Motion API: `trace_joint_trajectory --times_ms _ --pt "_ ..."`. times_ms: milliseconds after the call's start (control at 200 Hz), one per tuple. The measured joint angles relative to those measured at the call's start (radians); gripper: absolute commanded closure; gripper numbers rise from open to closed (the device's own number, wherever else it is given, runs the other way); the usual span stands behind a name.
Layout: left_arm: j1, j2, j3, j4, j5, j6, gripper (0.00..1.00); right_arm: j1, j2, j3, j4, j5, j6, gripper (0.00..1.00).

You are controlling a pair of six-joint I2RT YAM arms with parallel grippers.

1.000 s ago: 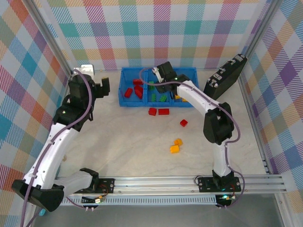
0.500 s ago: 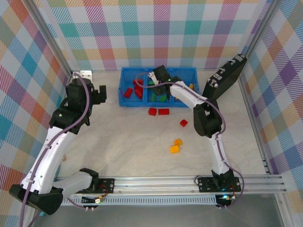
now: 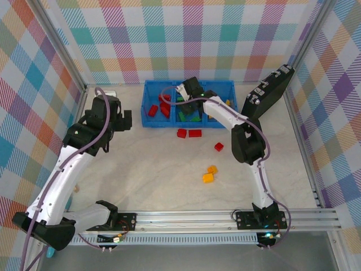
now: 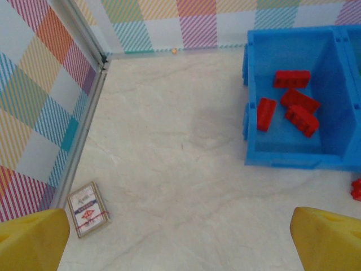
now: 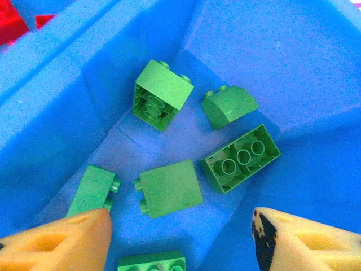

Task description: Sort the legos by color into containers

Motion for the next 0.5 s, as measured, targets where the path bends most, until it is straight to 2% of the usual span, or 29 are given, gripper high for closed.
trace_joint_trajectory --times_ms 150,295,500 --pt "-0.027 0.000 -0.011 -0.013 0.018 -0.042 0.00 0.000 -0.069 -0.014 -0.017 -0.002 0.002 0.28" --pt "-0.071 0.048 -0.031 -0.005 0.041 -0.080 0.00 0.000 -0.212 -0.097 -0.044 0.003 0.050 0.28" --pt "-0.084 0.150 -0.036 0.055 0.090 -0.111 0.00 0.001 -0.545 -0.455 -0.061 -0.004 0.232 0.28"
